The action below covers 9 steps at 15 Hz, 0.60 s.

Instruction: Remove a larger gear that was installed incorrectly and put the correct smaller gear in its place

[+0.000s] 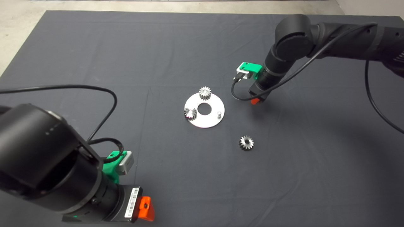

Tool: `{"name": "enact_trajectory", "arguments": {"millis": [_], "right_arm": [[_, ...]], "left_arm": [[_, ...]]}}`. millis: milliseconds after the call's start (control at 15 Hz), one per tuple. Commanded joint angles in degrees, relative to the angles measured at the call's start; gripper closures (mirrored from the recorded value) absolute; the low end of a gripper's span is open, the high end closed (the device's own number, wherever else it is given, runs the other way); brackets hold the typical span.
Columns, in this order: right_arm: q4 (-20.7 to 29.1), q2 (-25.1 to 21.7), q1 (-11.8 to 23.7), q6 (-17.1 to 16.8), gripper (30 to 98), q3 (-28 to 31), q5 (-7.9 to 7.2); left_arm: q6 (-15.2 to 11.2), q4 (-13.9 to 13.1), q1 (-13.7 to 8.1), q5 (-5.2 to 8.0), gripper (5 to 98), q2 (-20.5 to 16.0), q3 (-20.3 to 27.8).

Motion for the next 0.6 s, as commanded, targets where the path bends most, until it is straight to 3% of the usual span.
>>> {"name": "enact_trajectory", "arguments": {"millis": [0, 533], "right_arm": [[0.4, -1.0, -0.8, 0.1, 78.4, -1.4, -6.76], [0.5, -1.1, -1.1, 0.5, 78.6, -3.4, -6.68]], "left_arm": [[-0.3, -0.9, -0.6, 0.05, 5.4, 0.2, 1.1], [-0.3, -0.8, -0.6, 0.05, 5.4, 0.2, 1.1]]}}
